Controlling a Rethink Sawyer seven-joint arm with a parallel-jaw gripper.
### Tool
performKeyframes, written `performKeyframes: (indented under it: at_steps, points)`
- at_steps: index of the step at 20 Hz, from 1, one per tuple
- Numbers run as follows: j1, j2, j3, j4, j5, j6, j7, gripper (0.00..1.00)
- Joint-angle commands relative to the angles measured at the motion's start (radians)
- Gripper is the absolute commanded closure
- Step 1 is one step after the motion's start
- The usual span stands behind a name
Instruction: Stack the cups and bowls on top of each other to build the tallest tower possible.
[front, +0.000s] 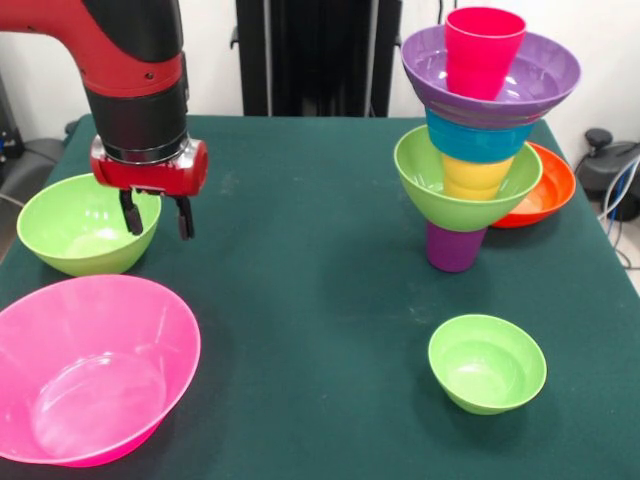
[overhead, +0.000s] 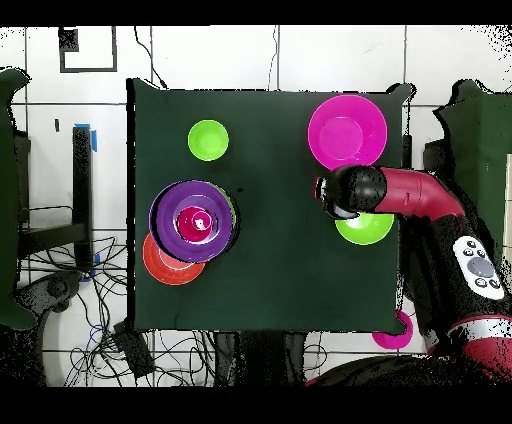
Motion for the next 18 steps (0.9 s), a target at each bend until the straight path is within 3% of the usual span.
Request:
performKeyframes:
  at_steps: [1, 7, 18]
  points:
    - [-0.011, -0.029, 0.043, 0.023, -0.02, 0.0, -0.136, 0.0]
    - [-0.043, -0.057, 0.014, 0.171, -0.028, -0.094, -0.056, 0.0]
    - [-0.036, 0.059, -0.012, 0.149, -0.065, -0.18, -0.018, 0.0]
